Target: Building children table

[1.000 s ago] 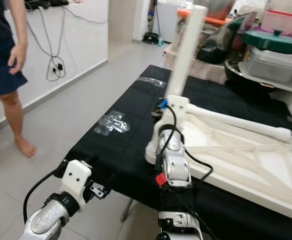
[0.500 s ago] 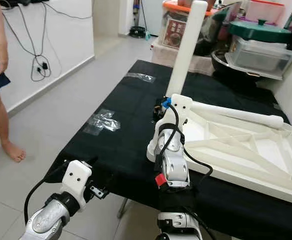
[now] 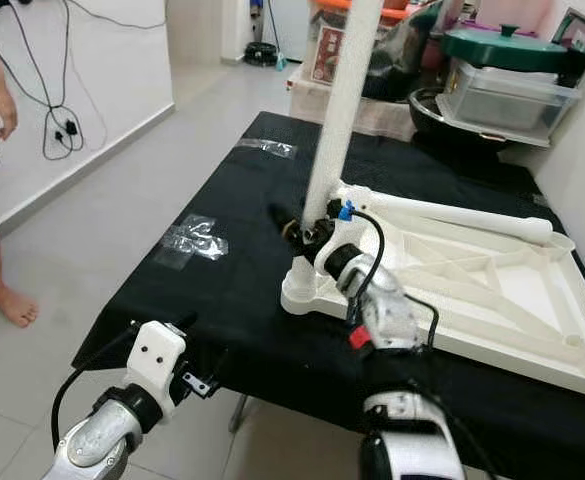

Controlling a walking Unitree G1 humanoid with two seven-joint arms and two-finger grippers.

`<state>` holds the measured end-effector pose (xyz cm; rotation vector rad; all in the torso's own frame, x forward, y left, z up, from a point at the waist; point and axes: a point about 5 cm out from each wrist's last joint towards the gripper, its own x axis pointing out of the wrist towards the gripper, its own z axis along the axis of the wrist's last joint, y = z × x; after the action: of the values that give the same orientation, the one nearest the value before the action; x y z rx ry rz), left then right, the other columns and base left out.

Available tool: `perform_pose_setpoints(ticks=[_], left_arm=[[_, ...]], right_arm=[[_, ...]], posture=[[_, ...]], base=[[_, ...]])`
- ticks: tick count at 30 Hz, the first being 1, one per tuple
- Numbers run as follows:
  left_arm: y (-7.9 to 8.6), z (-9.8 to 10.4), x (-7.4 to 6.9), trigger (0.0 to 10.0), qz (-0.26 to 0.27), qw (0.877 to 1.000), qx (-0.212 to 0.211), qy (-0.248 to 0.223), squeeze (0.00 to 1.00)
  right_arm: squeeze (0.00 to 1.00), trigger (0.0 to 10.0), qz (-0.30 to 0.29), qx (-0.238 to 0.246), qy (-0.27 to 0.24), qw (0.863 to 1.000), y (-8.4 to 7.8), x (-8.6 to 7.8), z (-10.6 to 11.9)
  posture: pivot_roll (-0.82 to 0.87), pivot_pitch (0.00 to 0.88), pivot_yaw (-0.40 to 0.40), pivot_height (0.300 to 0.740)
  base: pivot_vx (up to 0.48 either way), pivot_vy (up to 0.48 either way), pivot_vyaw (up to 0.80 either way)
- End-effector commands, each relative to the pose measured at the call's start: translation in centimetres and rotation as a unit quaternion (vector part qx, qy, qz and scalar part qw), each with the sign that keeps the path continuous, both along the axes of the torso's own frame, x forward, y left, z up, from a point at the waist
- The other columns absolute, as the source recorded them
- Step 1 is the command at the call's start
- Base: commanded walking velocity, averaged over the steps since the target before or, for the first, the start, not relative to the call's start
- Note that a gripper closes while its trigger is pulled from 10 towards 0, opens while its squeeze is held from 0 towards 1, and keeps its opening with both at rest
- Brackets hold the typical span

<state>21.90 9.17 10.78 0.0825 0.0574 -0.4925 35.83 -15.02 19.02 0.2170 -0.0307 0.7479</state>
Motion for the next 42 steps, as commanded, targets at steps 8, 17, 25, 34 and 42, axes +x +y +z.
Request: perform_pose_setpoints(ticks=[8,17,25,34,42], left_arm=[[-0.2,-0.4,-0.3,10.0,-0.003,1.0,0.001,0.004,0.0],[-0.2,-0.3,-0.5,10.0,-0.003,1.0,0.002,0.004,0.0],[-0.2,-0.2,-0.2,10.0,-0.001,1.0,0.0,0.004,0.0],[-0.1,0.0,0.0,10.0,0.001,1.0,-0.001,0.003,0.0],[-0.1,0.0,0.0,10.0,0.002,1.0,0.001,0.003,0.0]], right_arm=[[0.0,10.0,0.227,-0.015,-0.018,0.974,3.6,-0.6,1.1],[0.0,4.7,0.264,-0.007,-0.044,0.963,4.9,0.5,2.1],[0.0,0.0,0.138,-0.006,-0.02,0.99,4.9,0.3,-0.5],[0.0,0.0,-0.442,-0.007,0.076,0.894,-1.0,-0.2,-3.1],[0.0,0.0,-0.512,0.007,0.124,0.85,0.3,-2.5,-4.1]], posture=[[0.13,0.0,-0.124,0.74],[0.14,0.0,-0.124,0.74],[0.12,0.0,-0.116,0.74],[0.11,0.0,-0.114,0.74],[0.12,0.0,-0.117,0.74]], base=[[0.0,0.0,0.0],[0.0,0.0,0.0],[0.0,0.0,0.0],[0.0,0.0,0.0],[0.0,0.0,0.0]])
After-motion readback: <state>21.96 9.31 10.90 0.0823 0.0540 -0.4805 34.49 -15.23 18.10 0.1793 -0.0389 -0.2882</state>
